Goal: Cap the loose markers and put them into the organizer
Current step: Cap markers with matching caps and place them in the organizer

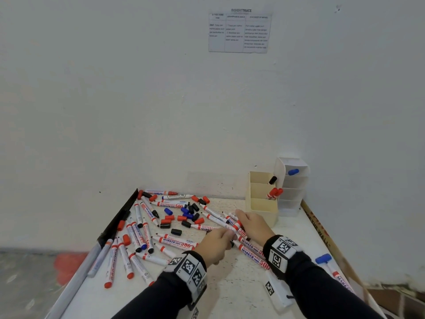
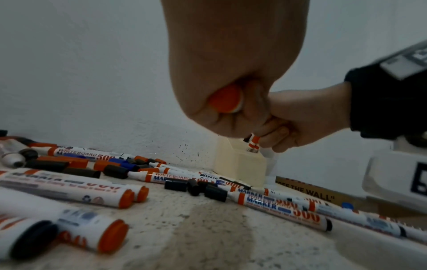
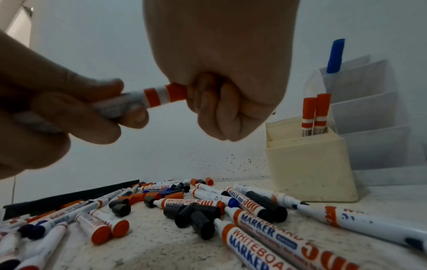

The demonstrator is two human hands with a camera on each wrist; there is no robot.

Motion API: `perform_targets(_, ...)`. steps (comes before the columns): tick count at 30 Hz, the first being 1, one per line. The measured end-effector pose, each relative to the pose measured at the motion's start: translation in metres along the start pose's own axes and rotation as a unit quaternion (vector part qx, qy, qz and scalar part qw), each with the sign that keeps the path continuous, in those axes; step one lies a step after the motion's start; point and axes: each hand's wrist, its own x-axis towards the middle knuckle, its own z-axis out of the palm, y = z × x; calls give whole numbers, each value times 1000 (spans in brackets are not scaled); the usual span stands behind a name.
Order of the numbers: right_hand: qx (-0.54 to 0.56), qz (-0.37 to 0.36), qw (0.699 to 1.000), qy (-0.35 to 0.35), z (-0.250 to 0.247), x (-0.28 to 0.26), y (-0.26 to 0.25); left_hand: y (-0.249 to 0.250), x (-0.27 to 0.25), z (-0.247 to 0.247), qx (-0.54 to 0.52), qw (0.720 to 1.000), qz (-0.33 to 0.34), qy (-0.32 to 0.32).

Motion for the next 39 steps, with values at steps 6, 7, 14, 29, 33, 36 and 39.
perform_targets(6,82,-52,995,-4,-21,-7,1,12,8,4,-167,981,-35,-92)
perform_targets(7,69,-60,996,-9,-27,-4,0,13,11,7,-170,982,-18,-81)
perform_targets(14,25,-87,989,117,-76,25,-9,3,36,34,89,994,-51,36)
perform_targets(29,-65,-130,950,276,-96,49,24,-12,52,57,300,949,-35,-94)
perform_targets(33,-50,-129,950,279,-95,54,25,-14,49,59,319,945,-18,-74)
perform_targets(36,-90,-118,955,258,-92,59,29,-13,47,58,352,932,-5,-86)
perform_targets(39,-153,-79,961,215,-90,64,43,-12,46,56,367,925,0,-96)
